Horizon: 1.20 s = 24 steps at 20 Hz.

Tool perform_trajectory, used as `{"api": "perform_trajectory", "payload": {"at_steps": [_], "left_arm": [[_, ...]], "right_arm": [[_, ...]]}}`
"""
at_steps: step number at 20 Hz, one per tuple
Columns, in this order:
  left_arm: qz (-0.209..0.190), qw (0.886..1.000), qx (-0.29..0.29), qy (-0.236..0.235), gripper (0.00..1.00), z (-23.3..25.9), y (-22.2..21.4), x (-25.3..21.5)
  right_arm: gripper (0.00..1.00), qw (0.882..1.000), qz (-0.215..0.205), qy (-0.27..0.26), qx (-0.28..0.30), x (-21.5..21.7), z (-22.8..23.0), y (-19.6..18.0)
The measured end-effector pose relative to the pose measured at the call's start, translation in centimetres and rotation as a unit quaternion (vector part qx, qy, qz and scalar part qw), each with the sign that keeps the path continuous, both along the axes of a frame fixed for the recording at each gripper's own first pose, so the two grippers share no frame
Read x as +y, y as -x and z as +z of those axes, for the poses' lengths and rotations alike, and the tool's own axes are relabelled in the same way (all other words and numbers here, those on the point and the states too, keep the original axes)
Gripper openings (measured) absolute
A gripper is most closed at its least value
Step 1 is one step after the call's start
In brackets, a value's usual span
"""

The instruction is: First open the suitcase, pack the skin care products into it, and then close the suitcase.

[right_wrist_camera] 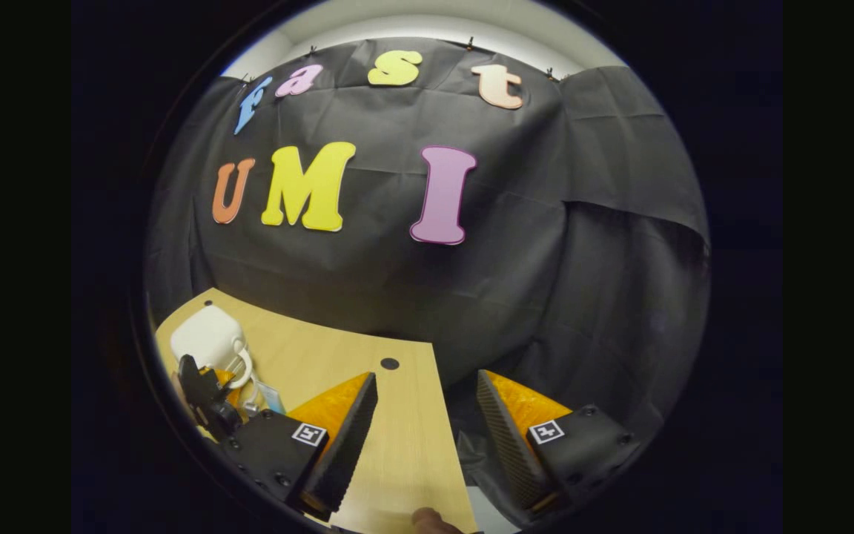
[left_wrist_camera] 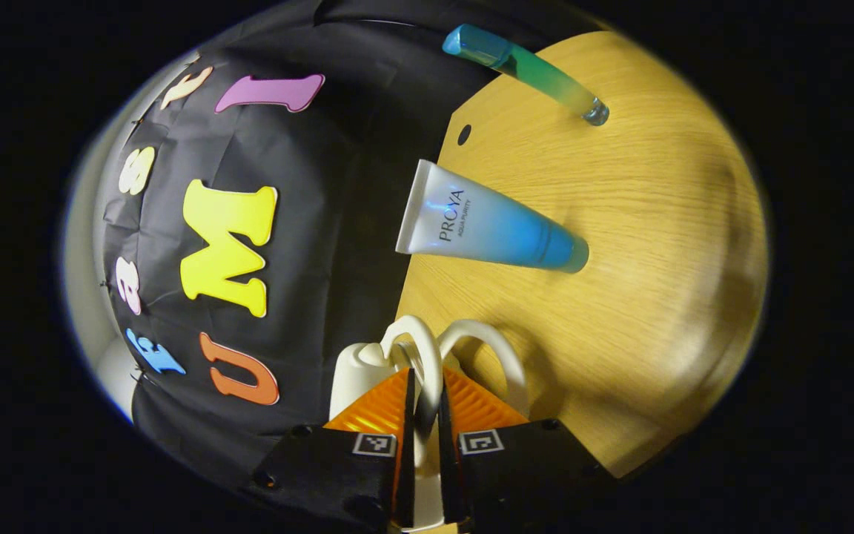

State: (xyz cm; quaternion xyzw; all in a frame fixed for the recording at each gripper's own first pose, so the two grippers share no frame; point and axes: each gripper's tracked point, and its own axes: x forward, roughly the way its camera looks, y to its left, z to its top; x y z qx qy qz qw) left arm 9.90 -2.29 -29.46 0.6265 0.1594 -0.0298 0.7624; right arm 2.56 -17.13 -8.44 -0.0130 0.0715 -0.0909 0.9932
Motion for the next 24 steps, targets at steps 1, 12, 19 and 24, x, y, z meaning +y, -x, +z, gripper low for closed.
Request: {"api": "perform_trajectory", "payload": {"at_steps": [1, 12, 19, 24], "left_arm": [[-0.003, 1.000, 0.004, 0.007, 0.14, 0.0, 0.0, 0.0], [0.018, 0.987, -0.035, 0.153, 0.03, 11.8, 0.1, 4.8], [0.048, 0.962, -0.071, 0.260, 0.03, 19.5, 0.0, 16.1], [0.095, 0.930, -0.071, 0.347, 0.03, 20.7, -0.8, 26.4]], "right_arm": [[0.80, 1.000, 0.000, -0.001, 0.000, 0.2, 0.1, -0.2], [0.80, 1.000, -0.014, 0.002, -0.018, 3.5, 2.5, -1.7], [0.80, 1.000, -0.012, 0.002, -0.019, 8.6, 3.7, -2.7], [0.80, 1.000, -0.005, 0.003, -0.014, 12.5, 4.0, -3.1]]}}
